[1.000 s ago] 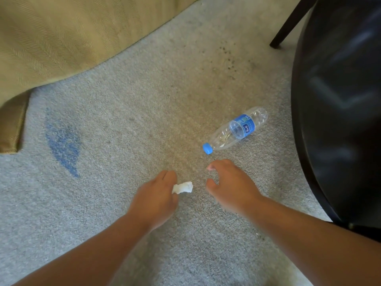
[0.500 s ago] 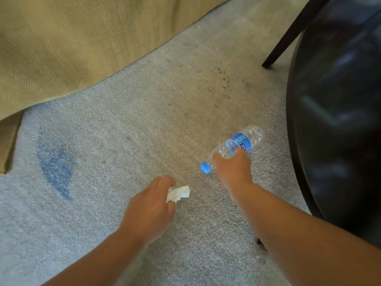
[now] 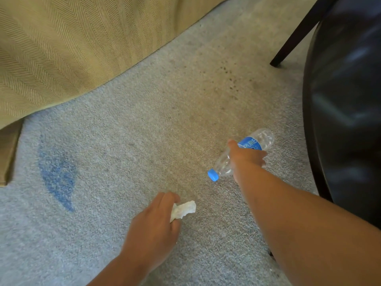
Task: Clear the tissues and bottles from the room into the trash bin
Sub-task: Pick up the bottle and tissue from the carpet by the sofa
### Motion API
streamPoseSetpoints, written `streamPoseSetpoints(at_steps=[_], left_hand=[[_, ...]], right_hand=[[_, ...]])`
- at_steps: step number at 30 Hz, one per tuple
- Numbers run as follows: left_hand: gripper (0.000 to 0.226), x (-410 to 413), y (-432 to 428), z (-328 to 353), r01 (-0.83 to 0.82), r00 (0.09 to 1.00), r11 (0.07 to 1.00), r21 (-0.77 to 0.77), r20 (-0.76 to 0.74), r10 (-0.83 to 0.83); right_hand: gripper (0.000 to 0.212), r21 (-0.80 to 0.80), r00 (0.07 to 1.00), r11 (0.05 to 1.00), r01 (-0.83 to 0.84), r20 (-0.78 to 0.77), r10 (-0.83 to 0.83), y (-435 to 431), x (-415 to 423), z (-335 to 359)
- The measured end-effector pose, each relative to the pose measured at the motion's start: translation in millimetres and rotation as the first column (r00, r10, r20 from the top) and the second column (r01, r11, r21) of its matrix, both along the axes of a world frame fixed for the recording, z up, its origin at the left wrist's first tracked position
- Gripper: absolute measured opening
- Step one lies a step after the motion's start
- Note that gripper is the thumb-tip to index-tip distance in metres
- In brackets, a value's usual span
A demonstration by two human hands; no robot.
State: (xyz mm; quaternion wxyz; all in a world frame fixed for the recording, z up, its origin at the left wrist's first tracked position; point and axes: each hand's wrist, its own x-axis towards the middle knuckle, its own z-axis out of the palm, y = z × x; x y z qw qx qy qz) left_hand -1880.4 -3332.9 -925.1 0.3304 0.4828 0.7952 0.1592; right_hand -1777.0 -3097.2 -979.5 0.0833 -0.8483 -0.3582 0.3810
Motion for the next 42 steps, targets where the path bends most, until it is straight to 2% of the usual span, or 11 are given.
streamPoseSetpoints(at_steps=[2,7,15,19,22,26,29,31,34,37,42], left_hand=[[0.030,-0.7,-2.2,-0.7,-0.004,1.000,1.000,-0.011,0.002,0.004],[0.028,-3.5,-0.9,2.2,-0.016,1.000,1.000,-0.014,-0.004,0.016],[0.010,-9.1,5.7,10.4,0.027,0.998,0.998,-0.054,-0.058,-0.030],[0.013,-15.0,5.2,25.9,-0.012,0.993,0.999,-0.043,-0.119,0.007],[0.026,-19.3,1.1,44.7,-0.018,0.991,1.000,-0.021,-0.132,0.015],[0.025,-19.5,-11.9,94.3,0.021,0.991,0.999,-0.036,-0.128,-0.026],[0.007,-15.5,-22.3,147.1,0.017,0.996,0.999,-0.028,-0.087,-0.020],[0.012,-14.7,-27.8,185.6,0.014,0.997,1.000,-0.008,-0.079,-0.014],[0.021,-18.0,-33.8,246.5,0.018,0.989,0.999,0.031,-0.145,-0.013],[0.032,-23.7,-41.3,311.1,-0.002,0.994,0.999,0.036,-0.106,0.006],[0.012,-37.4,-52.3,417.6,0.029,0.996,0.998,0.051,-0.084,-0.025]], right_hand=[[0.111,-0.020,1.000,0.999,0.026,-0.016,-0.026,2.9,-1.1,-3.1],[0.088,-0.013,0.995,0.998,0.057,-0.081,-0.058,1.8,3.6,-2.7],[0.076,0.100,0.967,0.984,-0.150,-0.191,0.167,-34.0,-0.6,10.3],[0.073,0.139,0.940,0.956,-0.257,-0.194,0.281,-56.9,-3.4,31.0],[0.068,0.163,0.915,0.936,-0.311,-0.216,0.342,-77.8,-6.8,57.4],[0.060,0.174,0.861,0.909,-0.378,-0.294,0.415,-109.8,-7.8,118.6],[0.059,0.189,0.803,0.882,-0.432,-0.363,0.472,-130.8,-6.2,178.4],[0.063,0.206,0.770,0.865,-0.458,-0.394,0.502,-141.9,-4.8,220.7],[0.064,0.214,0.728,0.856,-0.471,-0.454,0.514,-155.5,0.2,286.2],[0.066,0.231,0.701,0.836,-0.498,-0.460,0.545,-168.6,8.0,353.2],[0.060,0.258,0.684,0.823,-0.506,-0.461,0.565,-189.3,18.6,467.1]])
